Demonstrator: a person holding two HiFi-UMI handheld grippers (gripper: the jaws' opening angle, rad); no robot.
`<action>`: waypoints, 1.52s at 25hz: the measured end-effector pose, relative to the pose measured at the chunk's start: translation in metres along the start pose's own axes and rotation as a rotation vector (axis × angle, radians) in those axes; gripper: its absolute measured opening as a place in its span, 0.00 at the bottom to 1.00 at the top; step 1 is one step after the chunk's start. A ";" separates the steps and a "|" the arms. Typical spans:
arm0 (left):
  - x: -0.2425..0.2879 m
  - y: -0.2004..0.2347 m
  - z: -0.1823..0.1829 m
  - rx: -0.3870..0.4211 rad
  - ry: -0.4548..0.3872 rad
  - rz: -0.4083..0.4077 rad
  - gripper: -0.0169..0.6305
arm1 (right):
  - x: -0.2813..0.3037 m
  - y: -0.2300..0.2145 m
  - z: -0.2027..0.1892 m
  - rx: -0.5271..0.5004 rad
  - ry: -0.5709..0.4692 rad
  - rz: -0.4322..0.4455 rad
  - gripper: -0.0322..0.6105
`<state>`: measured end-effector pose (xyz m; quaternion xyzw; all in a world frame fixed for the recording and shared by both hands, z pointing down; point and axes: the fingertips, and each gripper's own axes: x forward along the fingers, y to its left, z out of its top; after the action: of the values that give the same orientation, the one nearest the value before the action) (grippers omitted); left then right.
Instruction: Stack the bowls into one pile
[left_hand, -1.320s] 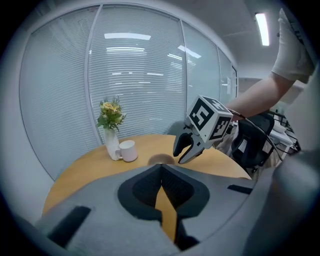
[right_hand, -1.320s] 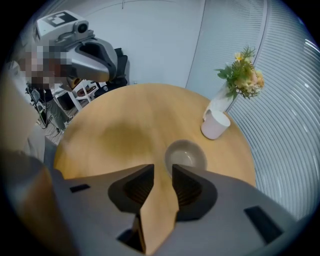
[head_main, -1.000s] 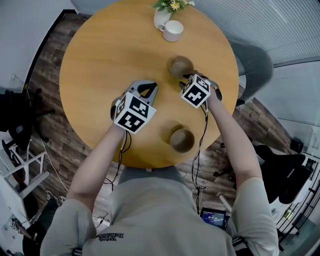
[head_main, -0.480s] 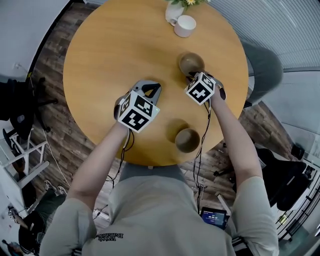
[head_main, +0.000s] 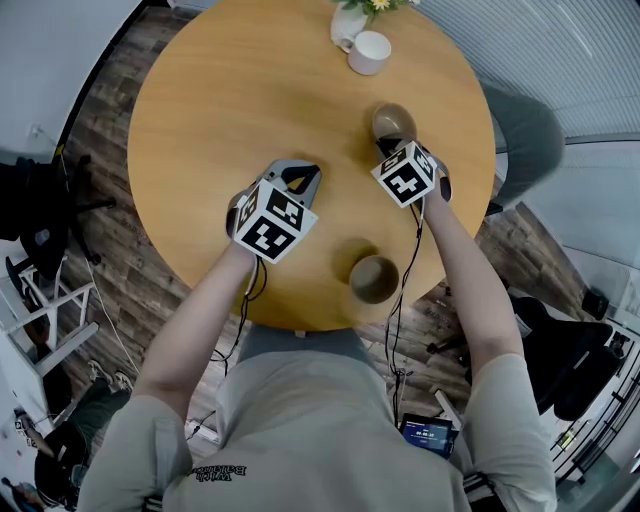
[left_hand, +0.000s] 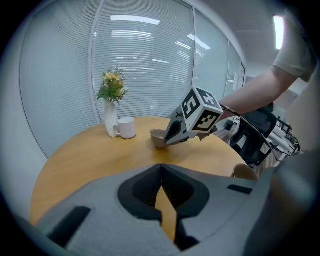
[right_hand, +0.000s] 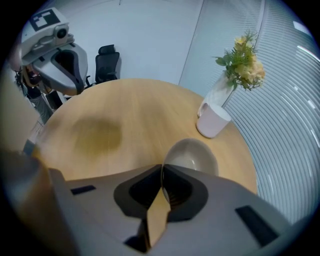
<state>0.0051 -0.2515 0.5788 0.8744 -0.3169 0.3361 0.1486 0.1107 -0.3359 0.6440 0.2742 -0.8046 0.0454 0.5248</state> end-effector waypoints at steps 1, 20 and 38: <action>-0.002 0.001 0.002 0.002 -0.004 0.002 0.06 | -0.004 -0.001 0.002 0.005 -0.008 -0.005 0.10; -0.069 0.000 0.075 0.039 -0.161 0.078 0.06 | -0.150 -0.026 0.060 0.198 -0.315 -0.076 0.10; -0.201 -0.039 0.163 0.111 -0.439 0.130 0.06 | -0.342 0.012 0.123 0.296 -0.723 -0.206 0.10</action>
<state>-0.0040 -0.2081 0.3214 0.9110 -0.3784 0.1637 0.0059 0.1064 -0.2358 0.2947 0.4241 -0.8904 0.0085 0.1649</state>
